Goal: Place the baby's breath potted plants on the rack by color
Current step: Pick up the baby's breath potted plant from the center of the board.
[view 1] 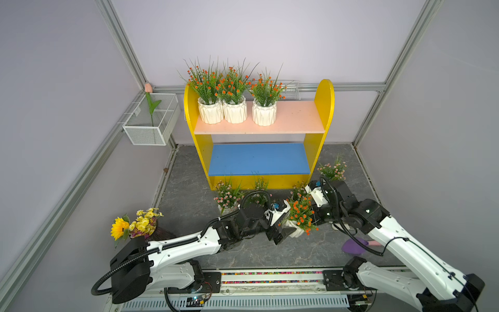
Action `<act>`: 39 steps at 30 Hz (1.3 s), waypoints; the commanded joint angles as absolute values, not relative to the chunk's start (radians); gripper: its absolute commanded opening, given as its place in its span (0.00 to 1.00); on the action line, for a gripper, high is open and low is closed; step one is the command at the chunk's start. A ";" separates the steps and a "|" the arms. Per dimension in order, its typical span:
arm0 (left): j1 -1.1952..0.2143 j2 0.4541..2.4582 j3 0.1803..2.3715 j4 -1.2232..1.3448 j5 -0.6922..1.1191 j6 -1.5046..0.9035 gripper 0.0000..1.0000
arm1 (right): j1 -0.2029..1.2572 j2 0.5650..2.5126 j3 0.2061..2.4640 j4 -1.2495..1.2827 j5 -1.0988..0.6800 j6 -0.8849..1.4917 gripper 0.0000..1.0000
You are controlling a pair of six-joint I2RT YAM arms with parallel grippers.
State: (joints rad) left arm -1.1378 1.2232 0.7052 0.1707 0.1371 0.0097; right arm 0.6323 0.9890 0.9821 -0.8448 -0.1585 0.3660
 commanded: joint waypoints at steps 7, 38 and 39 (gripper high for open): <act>-1.143 1.311 0.797 0.179 0.176 0.026 0.97 | 0.633 0.994 0.999 -0.762 -0.238 0.368 0.10; -1.144 1.462 0.903 0.158 0.277 -0.029 0.68 | 0.632 0.979 0.958 -0.714 -0.264 0.358 0.12; -1.144 1.459 0.905 0.156 0.280 -0.030 0.65 | 0.633 0.978 0.953 -0.713 -0.260 0.358 0.13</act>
